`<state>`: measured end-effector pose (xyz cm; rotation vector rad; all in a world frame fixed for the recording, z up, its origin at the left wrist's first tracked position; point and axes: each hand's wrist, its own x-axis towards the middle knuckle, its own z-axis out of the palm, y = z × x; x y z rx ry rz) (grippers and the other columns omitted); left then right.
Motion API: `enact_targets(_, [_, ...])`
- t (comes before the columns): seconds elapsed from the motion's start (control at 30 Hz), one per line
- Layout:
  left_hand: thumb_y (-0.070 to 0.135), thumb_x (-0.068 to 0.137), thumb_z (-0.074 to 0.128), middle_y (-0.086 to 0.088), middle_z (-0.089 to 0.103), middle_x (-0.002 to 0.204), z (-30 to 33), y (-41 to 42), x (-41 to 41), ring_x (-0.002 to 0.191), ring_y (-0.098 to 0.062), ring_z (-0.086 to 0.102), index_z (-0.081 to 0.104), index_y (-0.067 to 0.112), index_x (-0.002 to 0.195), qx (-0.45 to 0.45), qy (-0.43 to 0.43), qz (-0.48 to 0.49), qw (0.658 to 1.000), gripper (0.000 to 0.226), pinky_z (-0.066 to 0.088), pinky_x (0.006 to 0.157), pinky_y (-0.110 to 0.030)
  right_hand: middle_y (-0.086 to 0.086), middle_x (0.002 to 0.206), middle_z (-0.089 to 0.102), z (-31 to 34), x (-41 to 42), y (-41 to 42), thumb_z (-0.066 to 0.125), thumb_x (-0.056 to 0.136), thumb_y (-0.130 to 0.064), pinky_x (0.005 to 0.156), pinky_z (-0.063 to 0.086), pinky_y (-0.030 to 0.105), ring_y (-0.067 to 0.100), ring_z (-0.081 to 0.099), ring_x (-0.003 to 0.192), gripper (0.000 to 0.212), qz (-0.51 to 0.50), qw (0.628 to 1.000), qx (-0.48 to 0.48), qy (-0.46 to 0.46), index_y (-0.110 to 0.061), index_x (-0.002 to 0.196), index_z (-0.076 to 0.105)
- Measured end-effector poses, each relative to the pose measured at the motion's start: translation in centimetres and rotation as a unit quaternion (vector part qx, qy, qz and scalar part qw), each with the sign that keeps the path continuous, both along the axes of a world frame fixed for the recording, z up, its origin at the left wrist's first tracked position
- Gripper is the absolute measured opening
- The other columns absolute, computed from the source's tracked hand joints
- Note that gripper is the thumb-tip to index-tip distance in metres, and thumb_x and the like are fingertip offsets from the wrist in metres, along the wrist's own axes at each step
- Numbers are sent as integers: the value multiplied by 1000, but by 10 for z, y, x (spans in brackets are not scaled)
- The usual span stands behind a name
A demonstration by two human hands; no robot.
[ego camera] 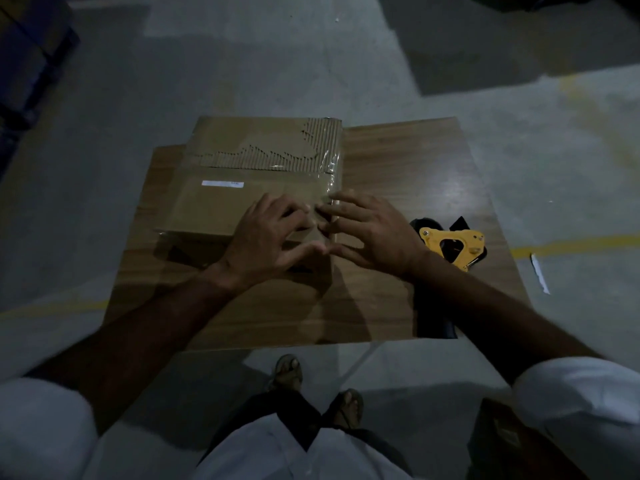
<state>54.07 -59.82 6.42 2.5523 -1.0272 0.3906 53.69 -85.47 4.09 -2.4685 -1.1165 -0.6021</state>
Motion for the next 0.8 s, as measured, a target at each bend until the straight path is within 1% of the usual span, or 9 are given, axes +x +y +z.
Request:
enact_targets(0.07, [65, 91, 64, -7, 63, 119, -3, 0, -1, 99, -29, 56, 70, 15, 110, 3, -19, 0, 1000, 54, 49, 80, -47, 10, 142, 64, -4, 0, 3, 72, 98, -42, 106, 43, 38, 29, 55, 135, 39, -6, 1000, 14, -6, -12, 123, 73])
enact_targets(0.13, [61, 89, 67, -9, 64, 125, -5, 1, -5, 102, -32, 58, 67, 16, 118, 28, -24, 1, 999, 53, 51, 80, -48, 11, 145, 61, -14, -8, 5, 75, 95, -42, 108, 44, 42, 30, 55, 136, 46, -28, 999, 35, 6, -10, 127, 71])
enact_targets(0.27, [45, 81, 83, -9, 62, 135, 6, 6, -9, 112, -33, 57, 69, 14, 124, 44, 30, -7, 999, 55, 51, 89, -50, 9, 152, 55, -25, -21, 11, 77, 92, -47, 118, 37, 54, 29, 49, 143, 51, -69, 996, 50, 24, -11, 129, 70])
enact_targets(0.37, [46, 89, 76, -4, 62, 134, 24, 11, -1, 113, -27, 55, 72, 15, 123, 30, 84, -38, 995, 46, 49, 91, -46, 4, 144, 62, -20, -14, 12, 71, 95, -54, 122, 29, 51, 25, 50, 142, 45, -61, 994, 86, 15, -15, 118, 74])
enact_targets(0.43, [43, 90, 77, -6, 63, 131, 30, 13, 5, 111, -26, 54, 73, 14, 121, 40, 87, -54, 994, 43, 50, 88, -46, 3, 139, 66, -18, -9, 14, 70, 96, -52, 123, 27, 49, 23, 52, 139, 40, -57, 994, 97, 7, -15, 110, 75])
enact_targets(0.5, [40, 87, 81, -7, 60, 135, 28, 14, 8, 114, -27, 51, 71, 14, 127, 66, 90, -61, 992, 48, 50, 90, -48, 6, 140, 65, -19, -13, 17, 74, 94, -50, 123, 28, 52, 25, 54, 139, 41, -74, 993, 88, 7, -13, 112, 74])
enact_targets(0.6, [35, 86, 83, -2, 50, 147, 22, 26, 12, 128, -23, 44, 60, 23, 141, 85, 115, -80, 986, 61, 48, 101, -49, 8, 144, 62, -22, -29, 26, 79, 90, -45, 123, 27, 58, 29, 52, 140, 45, -117, 989, 86, 36, -10, 117, 71])
enact_targets(0.7, [47, 94, 73, 9, 44, 152, 27, 37, 26, 135, -16, 41, 54, 36, 146, 68, 156, -129, 977, 57, 44, 108, -45, 4, 136, 67, -17, -36, 40, 77, 89, -52, 126, 20, 57, 26, 53, 139, 44, -174, 974, 138, 46, -12, 107, 72])
enact_targets(0.8, [62, 102, 53, 13, 44, 149, 29, 40, 40, 135, -10, 40, 49, 49, 147, 77, 150, -141, 976, 47, 44, 106, -39, 1, 125, 71, -13, -37, 57, 67, 95, -57, 126, 19, 54, 22, 57, 133, 47, -223, 955, 195, 34, -11, 100, 74])
